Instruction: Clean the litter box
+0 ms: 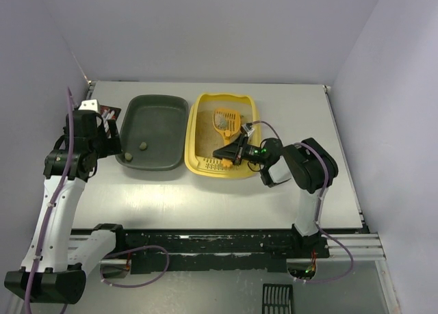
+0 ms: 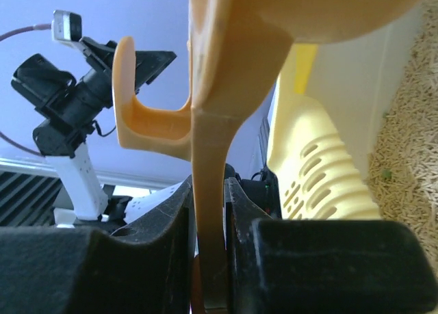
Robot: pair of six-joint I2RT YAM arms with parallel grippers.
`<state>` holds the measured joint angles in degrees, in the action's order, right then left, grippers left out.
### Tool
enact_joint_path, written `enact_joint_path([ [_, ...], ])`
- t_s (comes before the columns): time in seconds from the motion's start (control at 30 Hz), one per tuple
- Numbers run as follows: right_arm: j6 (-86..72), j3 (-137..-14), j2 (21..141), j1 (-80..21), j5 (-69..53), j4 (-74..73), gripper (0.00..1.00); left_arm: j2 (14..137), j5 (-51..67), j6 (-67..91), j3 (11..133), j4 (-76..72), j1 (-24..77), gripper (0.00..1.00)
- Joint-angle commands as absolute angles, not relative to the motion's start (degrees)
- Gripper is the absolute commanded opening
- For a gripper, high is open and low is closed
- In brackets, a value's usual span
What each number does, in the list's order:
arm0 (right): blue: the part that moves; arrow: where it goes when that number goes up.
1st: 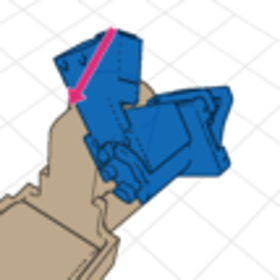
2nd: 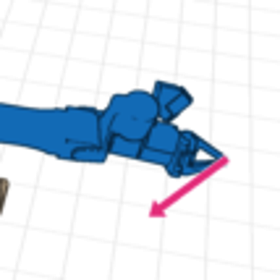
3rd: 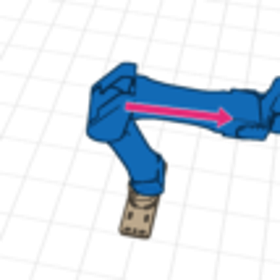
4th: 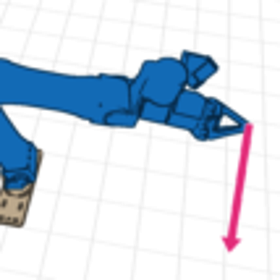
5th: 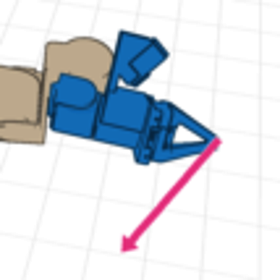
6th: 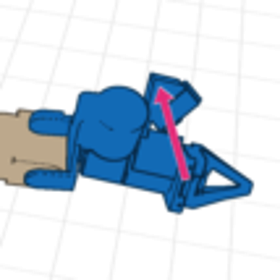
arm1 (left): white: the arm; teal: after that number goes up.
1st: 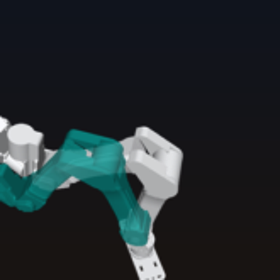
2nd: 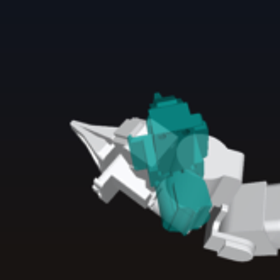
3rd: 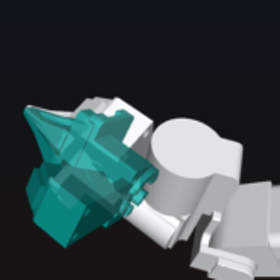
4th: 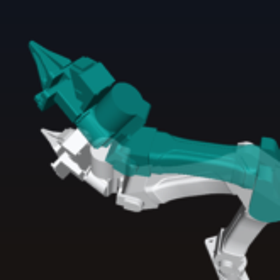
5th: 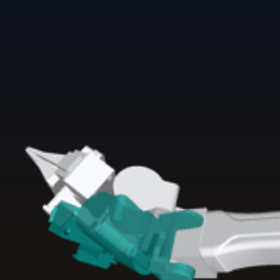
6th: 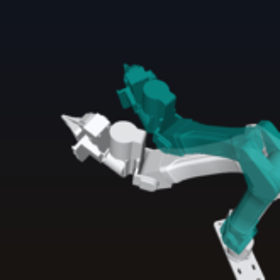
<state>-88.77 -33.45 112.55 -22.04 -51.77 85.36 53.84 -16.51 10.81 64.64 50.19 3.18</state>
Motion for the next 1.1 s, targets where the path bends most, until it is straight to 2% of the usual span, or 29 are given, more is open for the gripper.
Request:
enact_joint_path([
  [0.0, -91.8, -32.8, 111.5, -21.6, -53.3, 104.2, 0.0, 53.5, -17.1, 9.8, 64.1, 49.8, 2.0, 0.95],
  [0.27, -89.8, -30.7, 110.3, -21.5, -53.0, 104.3, 0.0, 54.8, -16.4, 9.5, 64.0, 49.5, 1.8, 0.97],
  [0.4, -84.6, -29.1, 107.4, -21.5, -53.5, 99.5, 0.0, 55.1, -14.7, 8.6, 63.7, 49.0, 1.7, 0.86],
  [0.5, -74.7, -28.8, 103.4, -21.5, -54.1, 87.0, 0.0, 55.1, -15.0, 8.7, 63.7, 49.0, 1.7, 0.88],
  [0.6, -58.0, -30.6, 97.1, -21.5, -52.5, 63.5, 0.0, 54.2, -16.1, 9.1, 63.8, 49.1, 1.7, 0.99],
  [0.67, -48.1, -32.6, 93.5, -21.6, -50.7, 49.5, 0.0, 54.1, -18.5, 9.9, 63.9, 49.5, 1.6, 0.98],
  [0.73, -43.0, -33.1, 90.3, -21.6, -48.8, 43.2, 0.0, 54.1, -19.5, 10.2, 64.0, 49.8, 1.6, 0.98],
  [0.83, -41.6, -33.0, 88.2, -21.6, -47.7, 40.8, 0.0, 53.9, -19.2, 10.2, 64.0, 49.7, 1.7, 0.98],
  [1.07, -46.6, -31.2, 88.3, -21.6, -48.1, 45.6, 0.0, 53.3, -19.5, 10.3, 64.0, 49.8, 1.5, 0.98],
])
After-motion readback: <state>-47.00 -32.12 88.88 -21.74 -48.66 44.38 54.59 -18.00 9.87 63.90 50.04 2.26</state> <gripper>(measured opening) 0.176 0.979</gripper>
